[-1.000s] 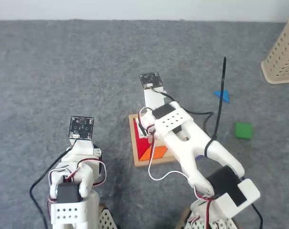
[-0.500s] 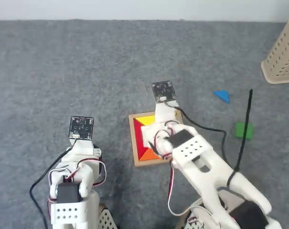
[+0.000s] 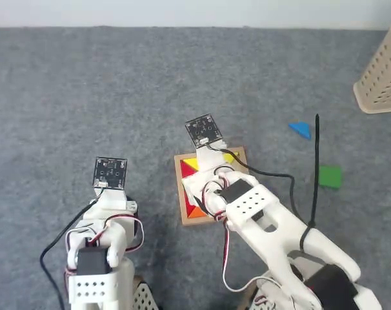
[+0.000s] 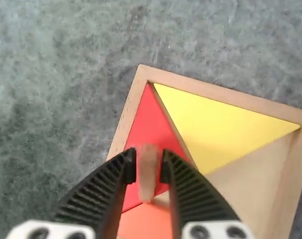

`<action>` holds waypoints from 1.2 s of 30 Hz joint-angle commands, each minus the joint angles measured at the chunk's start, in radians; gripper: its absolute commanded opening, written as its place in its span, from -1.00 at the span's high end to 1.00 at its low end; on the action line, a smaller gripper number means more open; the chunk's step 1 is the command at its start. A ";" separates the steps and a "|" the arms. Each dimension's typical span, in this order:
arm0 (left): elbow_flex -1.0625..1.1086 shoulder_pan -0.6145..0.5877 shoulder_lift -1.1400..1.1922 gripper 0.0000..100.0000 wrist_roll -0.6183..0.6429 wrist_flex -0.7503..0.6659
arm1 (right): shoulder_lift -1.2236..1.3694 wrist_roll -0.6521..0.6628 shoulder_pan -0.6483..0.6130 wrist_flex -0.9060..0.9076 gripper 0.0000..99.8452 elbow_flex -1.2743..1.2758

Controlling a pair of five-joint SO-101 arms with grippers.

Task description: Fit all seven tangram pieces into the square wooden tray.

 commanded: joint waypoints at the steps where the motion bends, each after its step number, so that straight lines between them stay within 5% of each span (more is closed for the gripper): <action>1: -0.005 -0.002 -0.006 0.98 0.006 0.006 | -0.010 0.014 -0.005 -0.015 0.87 -0.014; 29: -0.005 -0.002 -0.006 0.98 0.006 0.006 | -0.051 0.015 0.116 0.050 0.85 -0.101; 36: -0.005 -0.002 -0.006 0.98 0.006 0.006 | 0.028 0.210 0.079 0.005 0.99 -0.150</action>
